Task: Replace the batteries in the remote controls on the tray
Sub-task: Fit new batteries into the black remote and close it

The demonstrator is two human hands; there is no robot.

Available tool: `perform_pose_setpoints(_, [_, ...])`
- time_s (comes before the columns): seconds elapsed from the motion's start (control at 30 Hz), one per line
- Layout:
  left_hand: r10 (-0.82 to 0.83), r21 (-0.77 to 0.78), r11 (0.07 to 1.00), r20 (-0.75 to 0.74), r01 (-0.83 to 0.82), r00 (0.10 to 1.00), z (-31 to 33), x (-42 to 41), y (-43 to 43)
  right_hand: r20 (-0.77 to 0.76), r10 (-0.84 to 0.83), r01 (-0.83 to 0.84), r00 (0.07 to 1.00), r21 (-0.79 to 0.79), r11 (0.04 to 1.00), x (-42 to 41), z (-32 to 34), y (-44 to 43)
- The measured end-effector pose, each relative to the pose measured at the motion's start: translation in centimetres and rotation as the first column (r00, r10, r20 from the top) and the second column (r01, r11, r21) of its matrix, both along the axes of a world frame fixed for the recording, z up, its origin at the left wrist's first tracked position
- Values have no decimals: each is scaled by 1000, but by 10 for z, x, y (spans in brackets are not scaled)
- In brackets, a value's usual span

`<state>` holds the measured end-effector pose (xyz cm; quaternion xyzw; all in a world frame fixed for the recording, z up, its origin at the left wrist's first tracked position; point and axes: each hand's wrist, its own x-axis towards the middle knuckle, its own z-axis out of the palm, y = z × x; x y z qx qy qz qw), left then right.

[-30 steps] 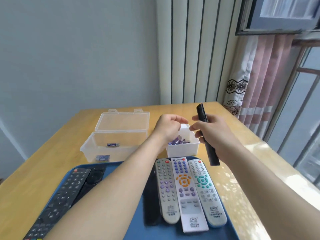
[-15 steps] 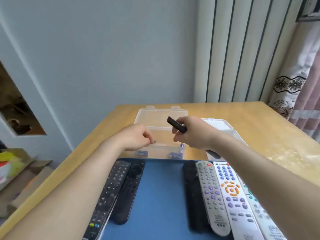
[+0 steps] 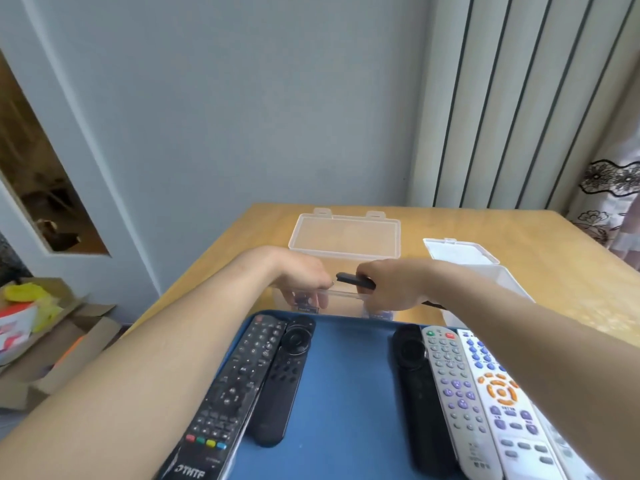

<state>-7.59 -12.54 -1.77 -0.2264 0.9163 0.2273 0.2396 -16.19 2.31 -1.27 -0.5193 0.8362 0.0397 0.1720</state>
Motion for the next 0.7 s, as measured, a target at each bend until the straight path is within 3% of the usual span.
perform_pose_setpoints(0.33, [-19, -16, 1000, 96, 20, 995, 1, -10, -4, 51, -3, 7, 999, -87, 996, -1, -8, 1])
perform_pose_setpoints(0.47, [3, 150, 989, 76, -14, 997, 11, -2, -13, 61, -21, 29, 998, -130, 991, -2, -12, 2])
perform_pose_setpoints(0.6, [-54, 293, 954, -31, 61, 998, 19, 14, -28, 74, -37, 50, 997, -179, 983, -3, -15, 4])
perform_pose_setpoints(0.7, [-17, 153, 987, -258, 58, 966, 11, 25, -31, 75, -57, 71, 996, -208, 976, -3, -17, 4])
